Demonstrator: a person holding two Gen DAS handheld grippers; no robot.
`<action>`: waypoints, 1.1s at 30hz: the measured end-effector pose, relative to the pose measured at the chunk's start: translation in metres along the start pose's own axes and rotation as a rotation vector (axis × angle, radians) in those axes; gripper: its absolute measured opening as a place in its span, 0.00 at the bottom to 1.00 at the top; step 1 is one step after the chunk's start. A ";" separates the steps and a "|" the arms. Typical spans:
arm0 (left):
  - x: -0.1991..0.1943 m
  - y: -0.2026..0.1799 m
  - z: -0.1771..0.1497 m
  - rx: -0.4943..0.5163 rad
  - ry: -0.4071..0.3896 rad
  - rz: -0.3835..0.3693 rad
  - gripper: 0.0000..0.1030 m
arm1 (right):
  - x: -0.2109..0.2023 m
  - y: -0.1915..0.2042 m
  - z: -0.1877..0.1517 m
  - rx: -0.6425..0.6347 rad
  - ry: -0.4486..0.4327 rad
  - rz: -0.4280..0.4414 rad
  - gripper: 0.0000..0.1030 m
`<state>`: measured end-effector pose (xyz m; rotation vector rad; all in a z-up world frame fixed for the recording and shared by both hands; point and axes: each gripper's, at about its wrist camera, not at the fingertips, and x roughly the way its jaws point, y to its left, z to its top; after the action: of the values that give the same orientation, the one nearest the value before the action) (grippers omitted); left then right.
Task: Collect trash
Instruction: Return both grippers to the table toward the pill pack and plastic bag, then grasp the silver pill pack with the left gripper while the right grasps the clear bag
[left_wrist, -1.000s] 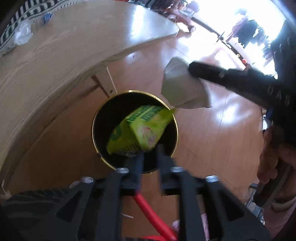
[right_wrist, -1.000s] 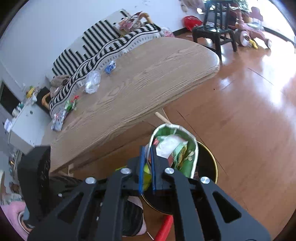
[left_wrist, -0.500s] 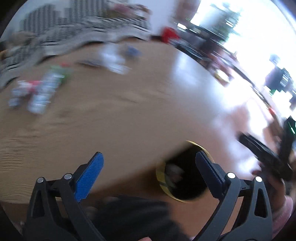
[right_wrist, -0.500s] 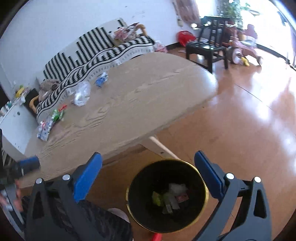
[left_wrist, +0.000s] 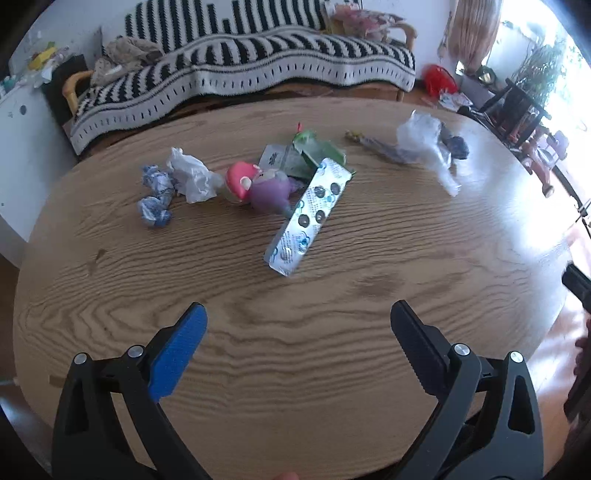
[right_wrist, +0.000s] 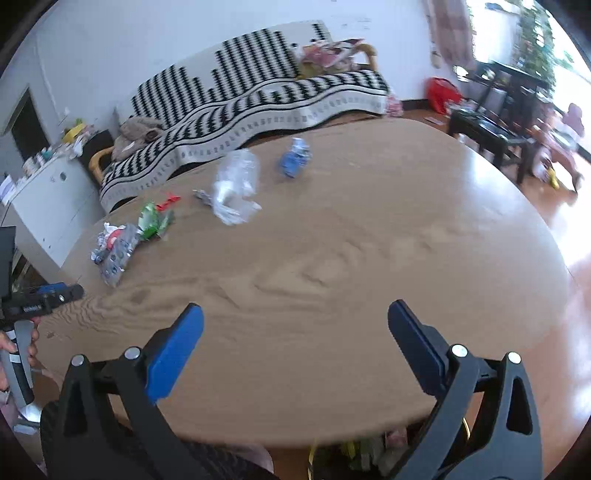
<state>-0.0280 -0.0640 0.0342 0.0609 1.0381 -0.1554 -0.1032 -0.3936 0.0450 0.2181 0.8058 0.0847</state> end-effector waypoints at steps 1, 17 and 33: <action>0.004 0.001 0.002 -0.005 0.009 -0.013 0.94 | 0.008 0.009 0.008 -0.016 0.002 0.008 0.94; 0.079 0.012 0.044 -0.003 0.059 -0.027 0.94 | 0.173 0.088 0.109 -0.139 0.082 -0.043 0.94; 0.099 0.008 0.044 0.045 0.057 0.021 0.94 | 0.200 0.074 0.090 -0.145 0.113 -0.016 0.56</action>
<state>0.0599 -0.0709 -0.0294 0.1175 1.0901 -0.1584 0.1007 -0.3041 -0.0186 0.0699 0.9101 0.1406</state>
